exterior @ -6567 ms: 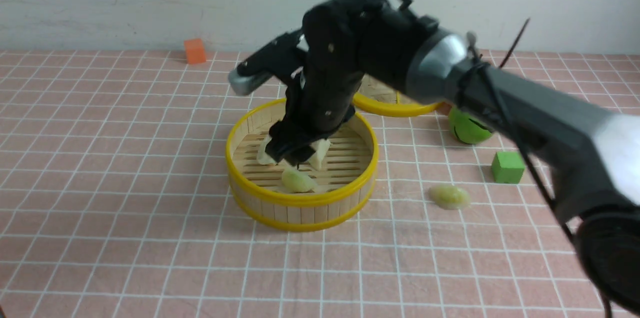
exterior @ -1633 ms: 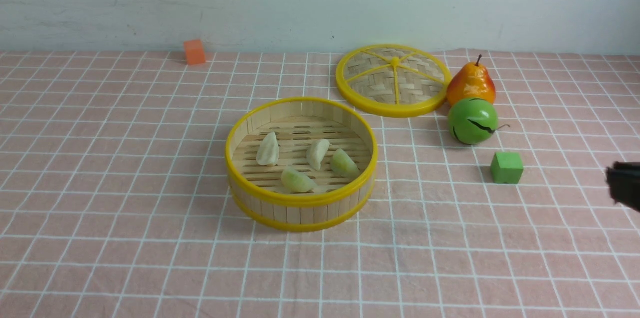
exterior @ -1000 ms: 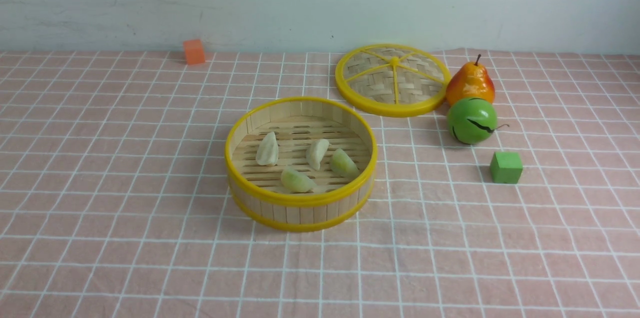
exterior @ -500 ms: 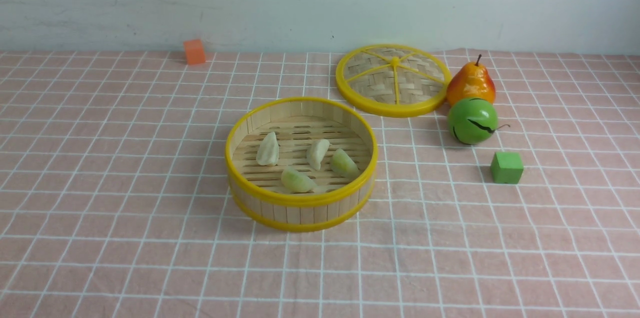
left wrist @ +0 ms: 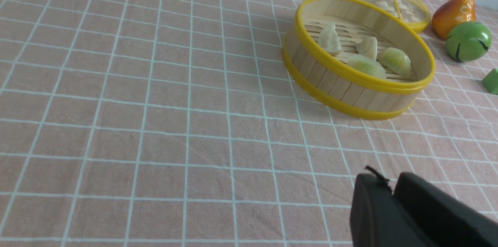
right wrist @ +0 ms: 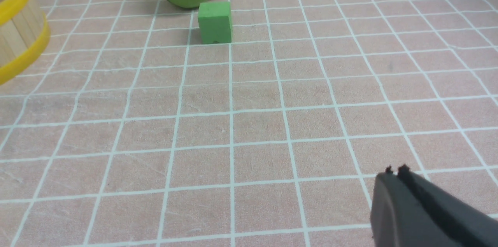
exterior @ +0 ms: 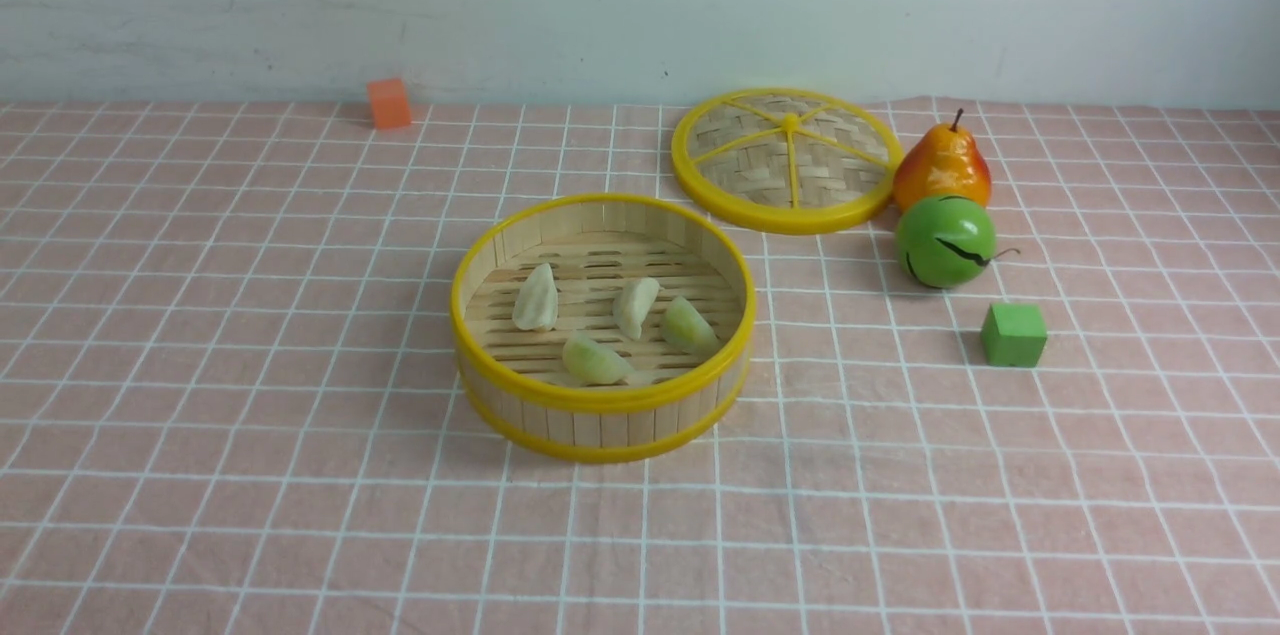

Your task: Put the dumplings into the steamer on the table with the pink tablecloth.

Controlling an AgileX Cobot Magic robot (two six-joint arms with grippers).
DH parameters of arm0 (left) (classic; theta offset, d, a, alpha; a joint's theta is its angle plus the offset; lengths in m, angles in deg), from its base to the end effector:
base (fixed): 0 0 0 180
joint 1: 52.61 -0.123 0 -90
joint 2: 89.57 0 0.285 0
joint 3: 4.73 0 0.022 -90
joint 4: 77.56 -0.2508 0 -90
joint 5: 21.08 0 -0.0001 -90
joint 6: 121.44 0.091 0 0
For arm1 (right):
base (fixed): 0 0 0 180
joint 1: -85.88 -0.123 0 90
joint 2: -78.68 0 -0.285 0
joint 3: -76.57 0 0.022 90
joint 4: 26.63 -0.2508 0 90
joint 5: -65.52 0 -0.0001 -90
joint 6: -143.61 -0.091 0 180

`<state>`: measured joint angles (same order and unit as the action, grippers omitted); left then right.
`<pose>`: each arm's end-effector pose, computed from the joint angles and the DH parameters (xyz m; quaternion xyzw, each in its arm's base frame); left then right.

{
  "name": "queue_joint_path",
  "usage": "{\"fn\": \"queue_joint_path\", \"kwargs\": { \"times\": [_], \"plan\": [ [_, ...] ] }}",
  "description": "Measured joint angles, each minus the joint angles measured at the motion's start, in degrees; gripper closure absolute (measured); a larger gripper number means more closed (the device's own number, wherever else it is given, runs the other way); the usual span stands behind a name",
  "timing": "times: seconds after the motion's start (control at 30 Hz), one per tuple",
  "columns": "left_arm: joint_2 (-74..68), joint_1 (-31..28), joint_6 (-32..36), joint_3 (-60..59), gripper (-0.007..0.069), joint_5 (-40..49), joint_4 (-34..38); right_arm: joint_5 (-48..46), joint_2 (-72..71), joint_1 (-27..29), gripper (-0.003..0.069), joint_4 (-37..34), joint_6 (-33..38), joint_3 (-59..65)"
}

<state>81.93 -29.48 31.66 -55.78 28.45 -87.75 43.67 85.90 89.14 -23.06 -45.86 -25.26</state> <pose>0.0127 0.0079 0.2823 -0.0189 0.8111 -0.1642 0.5610 0.0522 -0.0051 0.1739 0.0729 0.8016 0.0057 0.5934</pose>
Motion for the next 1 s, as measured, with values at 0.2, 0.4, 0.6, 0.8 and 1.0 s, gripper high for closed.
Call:
{"fn": "queue_joint_path", "kwargs": {
  "times": [0.2, 0.4, 0.6, 0.8, 1.0],
  "plan": [
    [0.00, 0.00, 0.00, 0.00, 0.0544, 0.00, 0.00, -0.07, 0.00, 0.00, 0.0670, 0.00, 0.00, 0.00],
    [0.00, 0.00, 0.00, 0.00, 0.0535, 0.00, 0.00, -0.10, 0.00, 0.00, 0.0664, 0.00, 0.00, -0.02],
    [0.00, 0.00, 0.00, -0.48, 0.0533, -1.11, 0.00, -0.10, 0.00, 0.00, 0.0659, 0.00, 0.00, -0.02],
    [0.05, -0.66, 0.00, -6.54, 0.0534, -12.28, 0.70, -0.14, 0.00, 0.00, 0.0651, 0.00, 0.00, -0.02],
    [1.32, -9.32, 0.89, -17.48, 0.0616, -29.09, 4.16, -0.14, 0.00, 0.00, 0.0644, 0.00, 0.00, -0.07]
  ]
}}
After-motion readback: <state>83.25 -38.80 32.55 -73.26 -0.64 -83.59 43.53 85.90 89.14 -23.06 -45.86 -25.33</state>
